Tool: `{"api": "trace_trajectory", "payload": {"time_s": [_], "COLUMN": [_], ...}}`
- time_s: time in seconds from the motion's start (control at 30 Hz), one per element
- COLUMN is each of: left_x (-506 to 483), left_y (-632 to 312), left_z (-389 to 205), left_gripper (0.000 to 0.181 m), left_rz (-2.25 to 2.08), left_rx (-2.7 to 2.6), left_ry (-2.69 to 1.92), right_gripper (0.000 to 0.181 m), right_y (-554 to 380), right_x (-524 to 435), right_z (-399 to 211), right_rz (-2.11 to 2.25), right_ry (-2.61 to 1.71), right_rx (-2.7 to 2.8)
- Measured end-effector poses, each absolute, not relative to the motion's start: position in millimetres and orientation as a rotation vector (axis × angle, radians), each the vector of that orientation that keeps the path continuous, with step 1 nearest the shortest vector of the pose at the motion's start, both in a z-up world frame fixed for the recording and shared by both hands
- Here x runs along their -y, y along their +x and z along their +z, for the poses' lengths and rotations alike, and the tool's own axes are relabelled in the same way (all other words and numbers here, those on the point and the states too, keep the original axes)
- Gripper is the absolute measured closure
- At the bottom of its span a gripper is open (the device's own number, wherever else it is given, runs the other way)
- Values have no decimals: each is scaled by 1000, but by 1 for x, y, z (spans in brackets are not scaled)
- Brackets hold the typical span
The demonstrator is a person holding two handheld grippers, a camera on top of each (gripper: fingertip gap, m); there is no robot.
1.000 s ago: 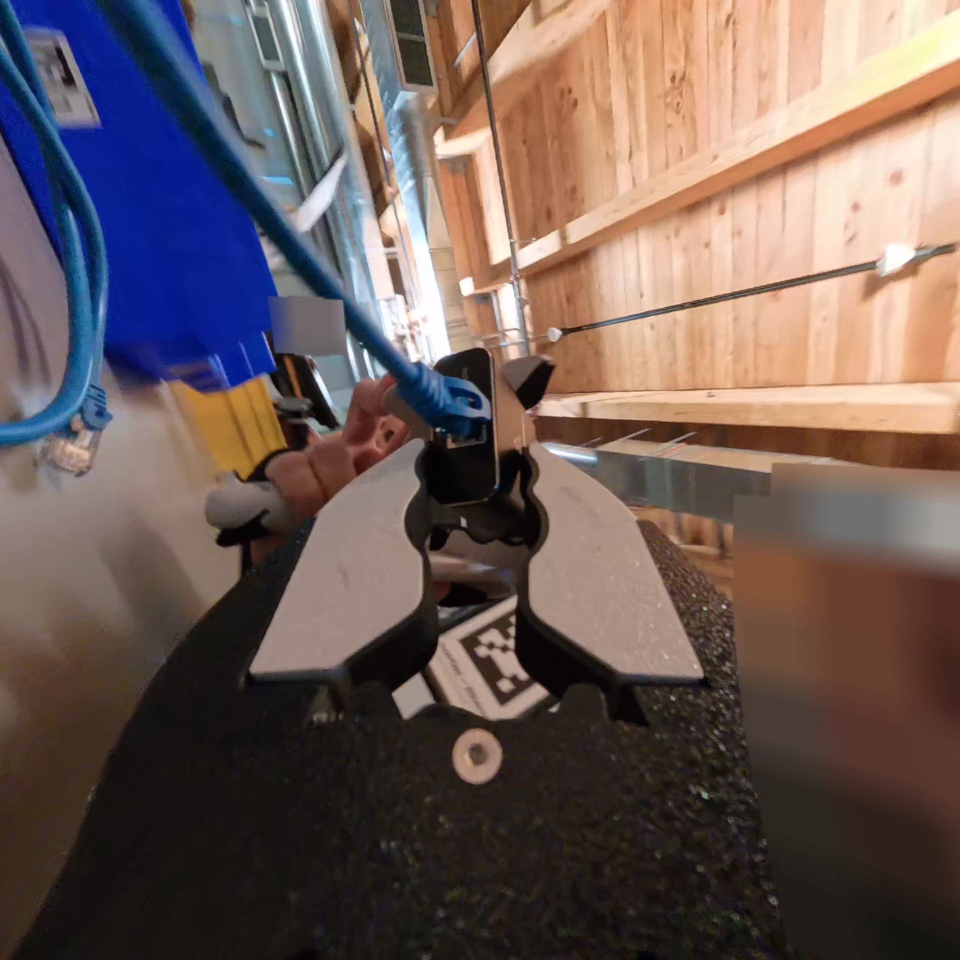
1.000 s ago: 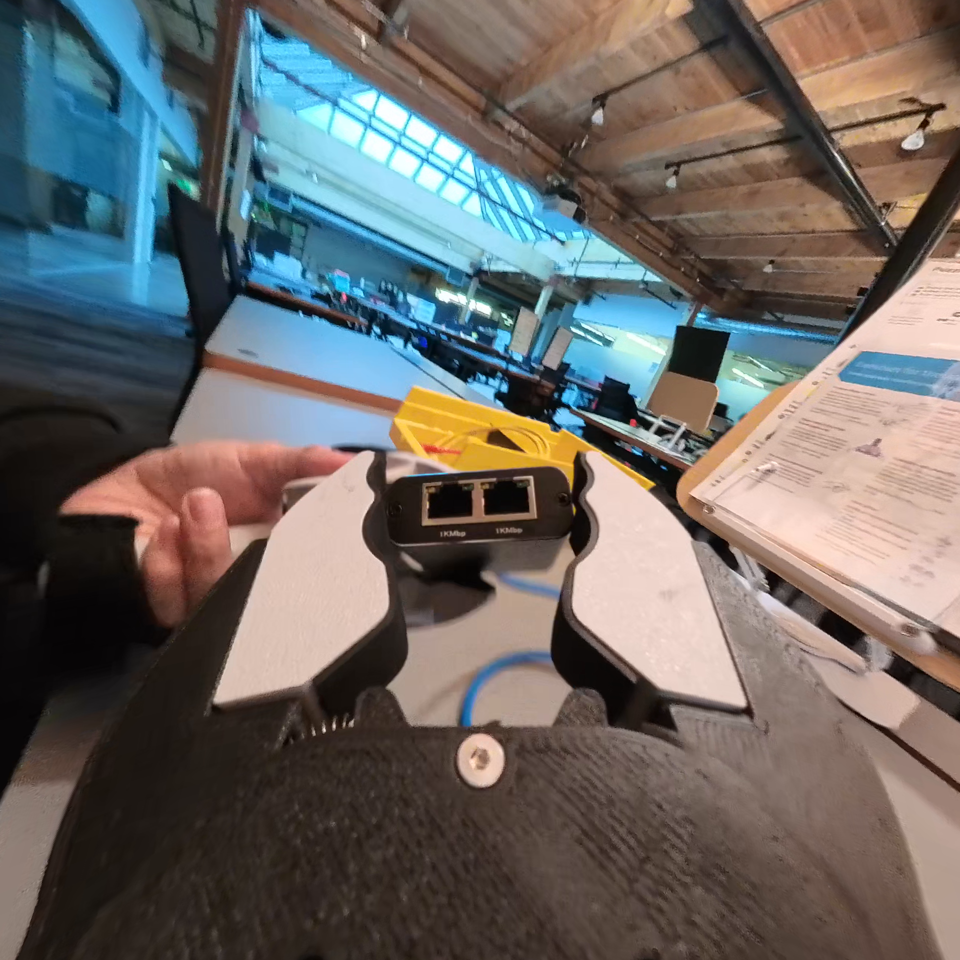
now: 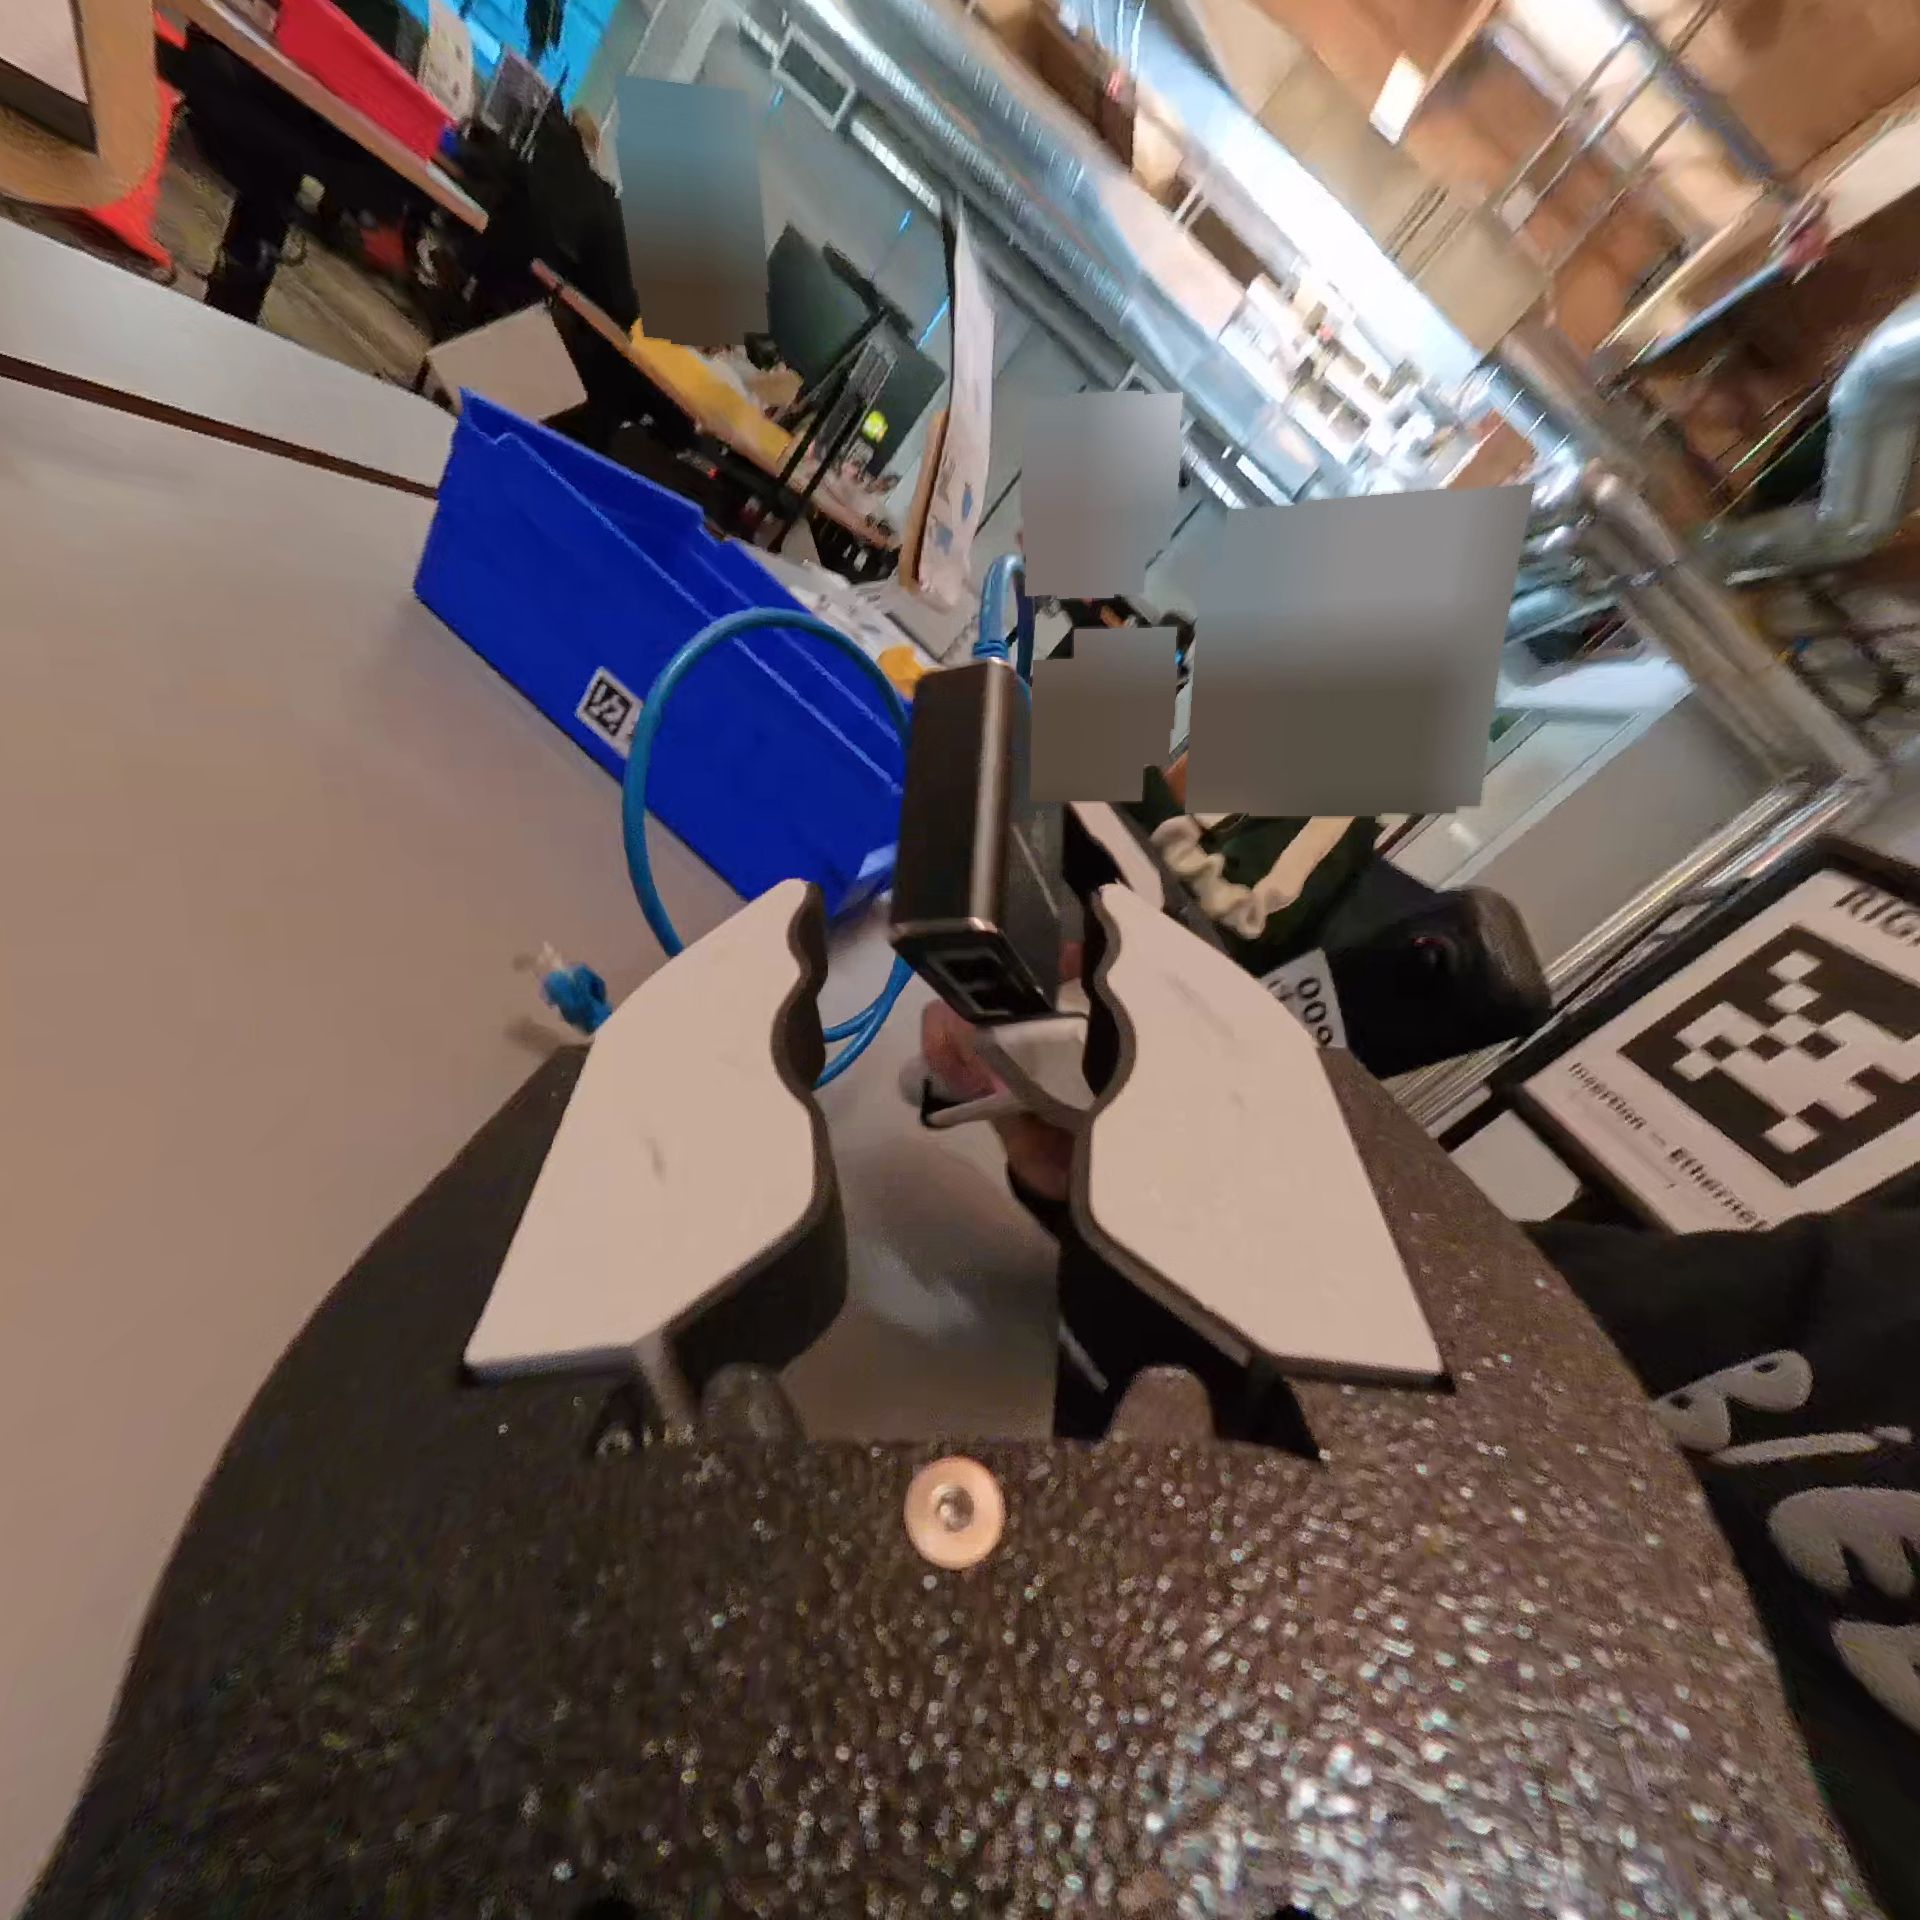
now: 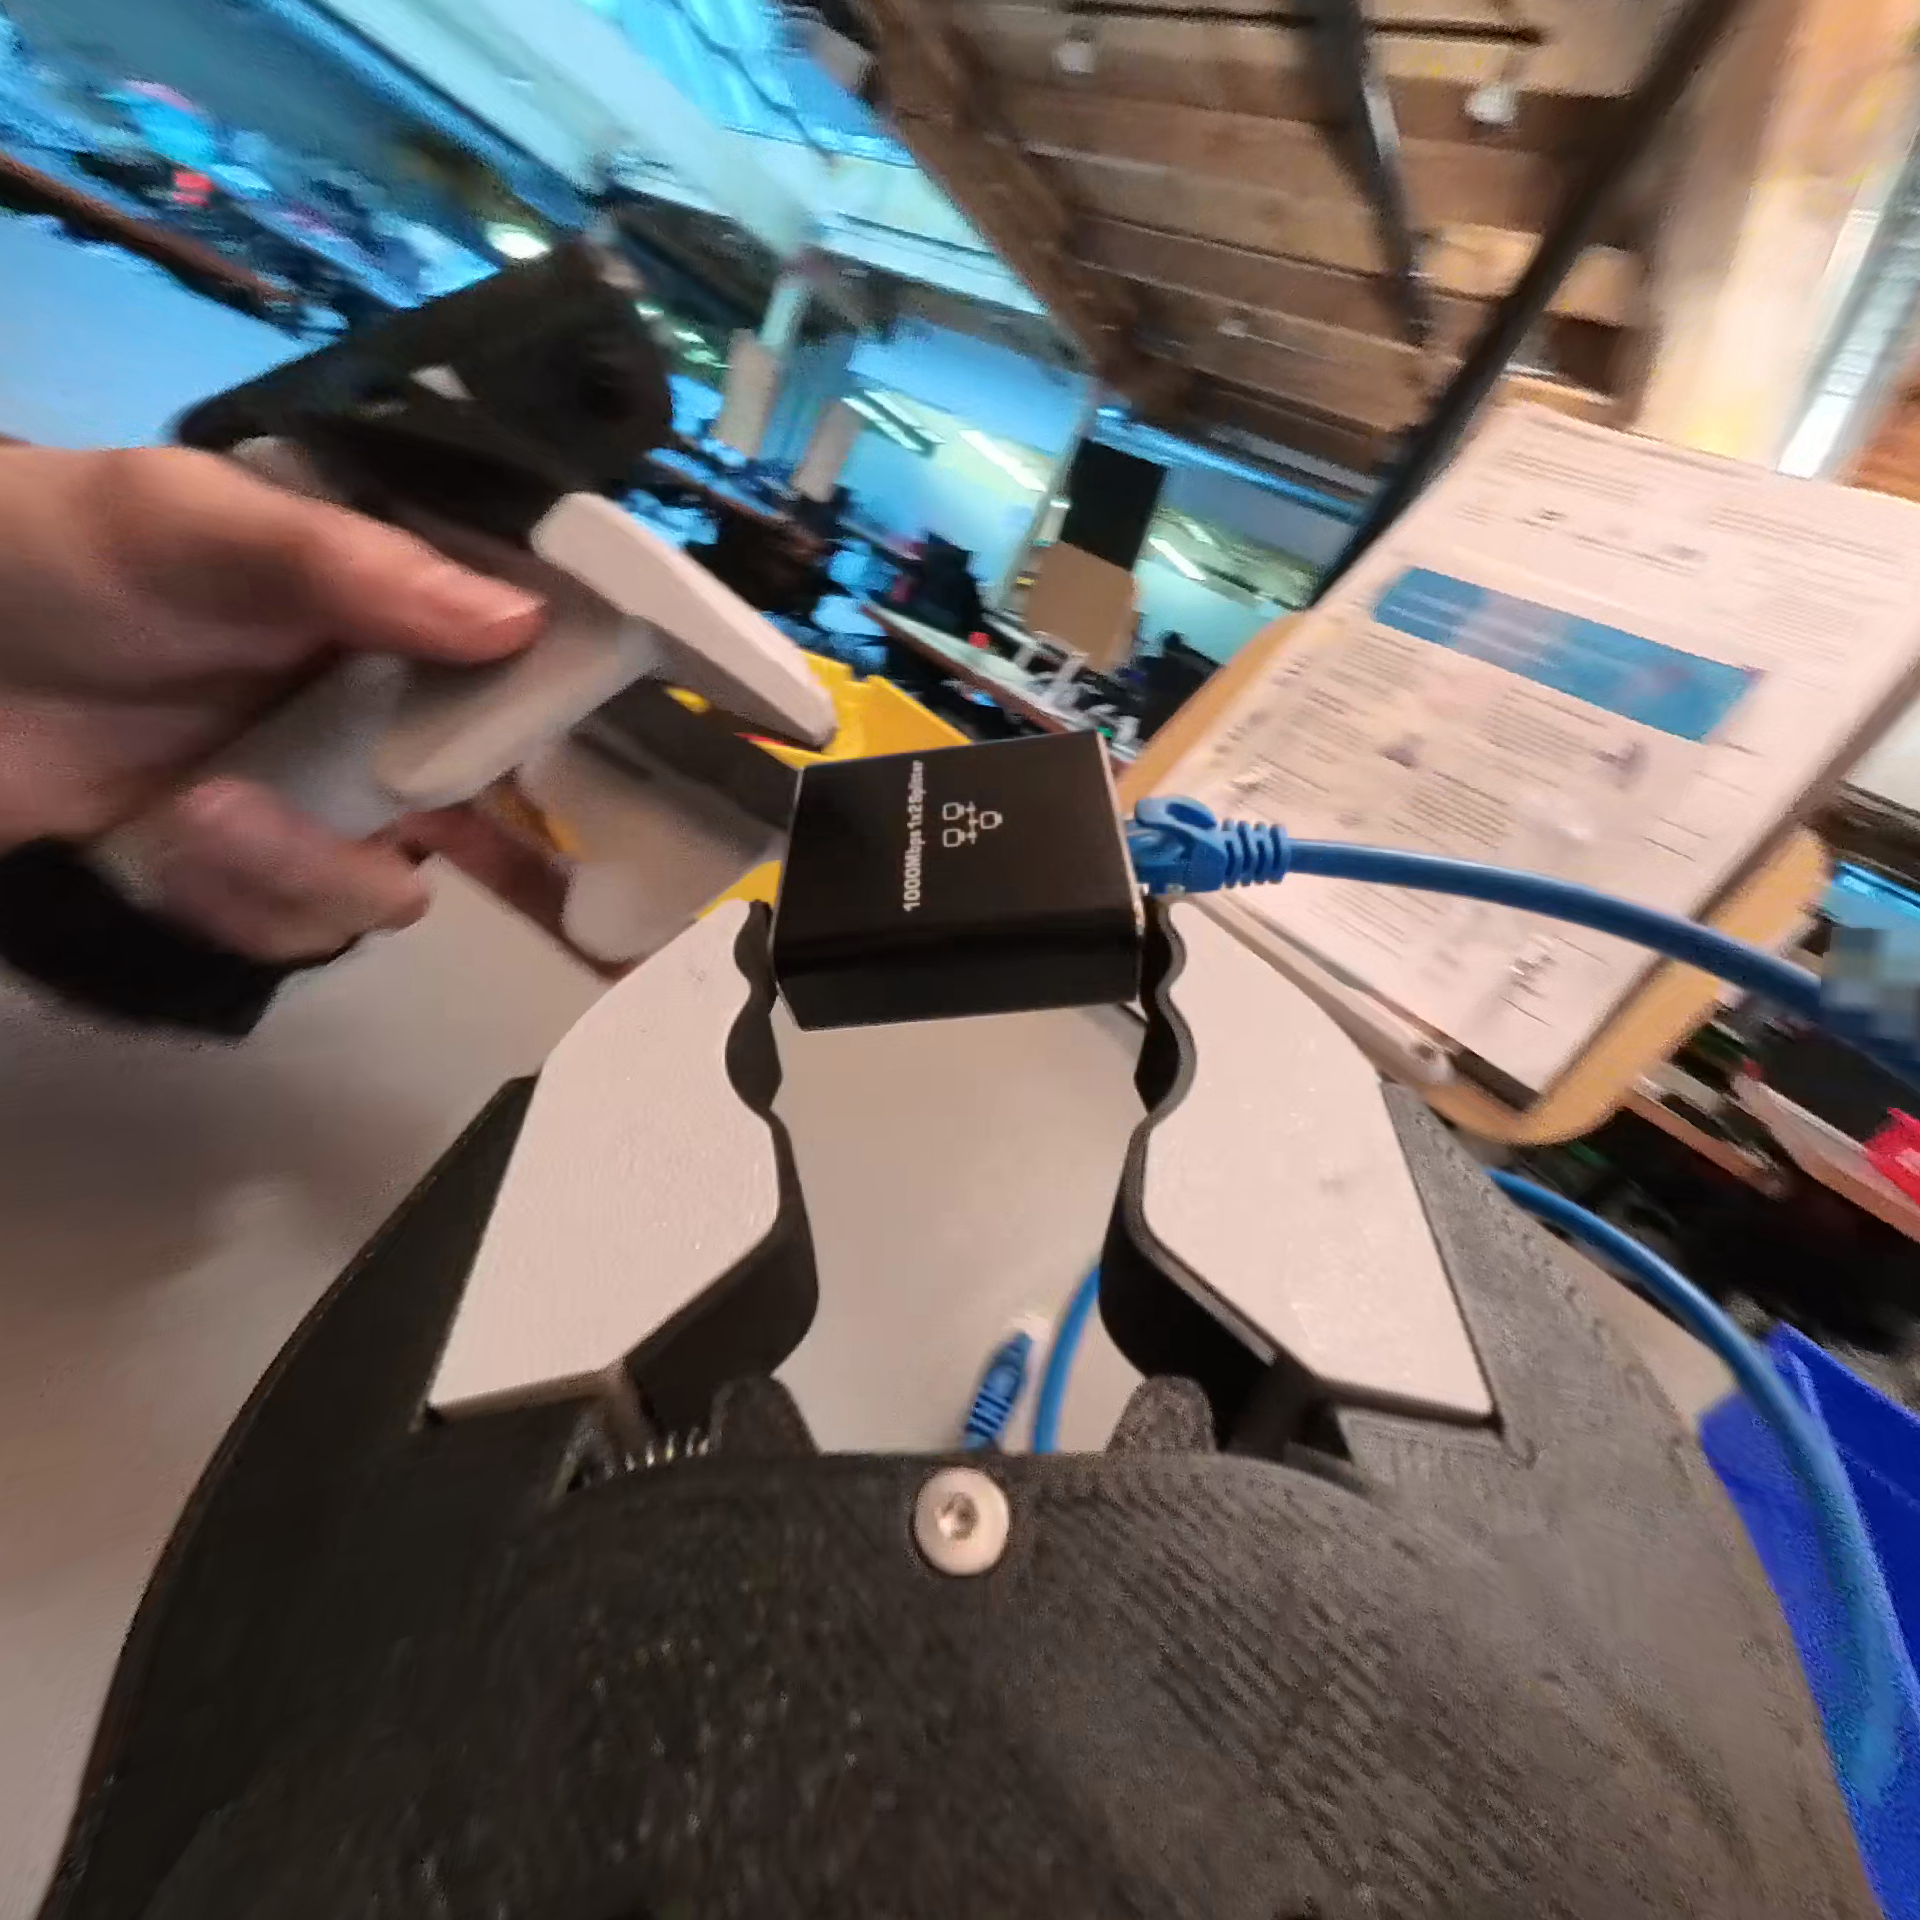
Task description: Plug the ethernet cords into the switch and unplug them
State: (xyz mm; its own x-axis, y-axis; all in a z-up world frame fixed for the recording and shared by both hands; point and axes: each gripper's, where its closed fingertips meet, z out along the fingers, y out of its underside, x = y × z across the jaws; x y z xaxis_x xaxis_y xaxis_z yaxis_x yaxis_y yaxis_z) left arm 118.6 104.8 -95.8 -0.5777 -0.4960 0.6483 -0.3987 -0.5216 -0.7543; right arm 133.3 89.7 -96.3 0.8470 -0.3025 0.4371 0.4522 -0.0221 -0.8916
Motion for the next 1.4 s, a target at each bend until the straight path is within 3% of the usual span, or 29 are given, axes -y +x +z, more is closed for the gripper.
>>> {"api": "trace_trajectory", "payload": {"time_s": [0.1,0.27,0.57,0.77,0.97,1.23,1.4], "left_x": [-85,-76,-83,-80,-64,-53,-52], "left_y": [120,118,99,53,36,30,30], "left_z": [-104,-112,-112,-103,-111,-126,-129], "left_gripper": [130,156,157,156,157,156,157], "left_rz": [-2393,-2593,-2678,-2560,-2600,-2530,-2515], "left_rx": [-1531,-1502,-1753,-2277,-2509,-2665,-2686], "left_ry": [-1479,-1541,-1599,-1327,-1259,-1338,-1382], "right_gripper": [113,113,119,96,86,118,119], "right_y": [137,125,111,92,62,50,49], "right_x": [-92,-100,-93,-78,-84,-88,-86], "right_z": [-99,-106,-117,-116,-152,-139,-133], "right_rz": [-672,-671,-279,211,162,64,52], "right_ry": [-1453,-1447,-1527,-1512,-1666,-1535,-1512], "right_rx": [64,95,292,318,596,680,694]}}
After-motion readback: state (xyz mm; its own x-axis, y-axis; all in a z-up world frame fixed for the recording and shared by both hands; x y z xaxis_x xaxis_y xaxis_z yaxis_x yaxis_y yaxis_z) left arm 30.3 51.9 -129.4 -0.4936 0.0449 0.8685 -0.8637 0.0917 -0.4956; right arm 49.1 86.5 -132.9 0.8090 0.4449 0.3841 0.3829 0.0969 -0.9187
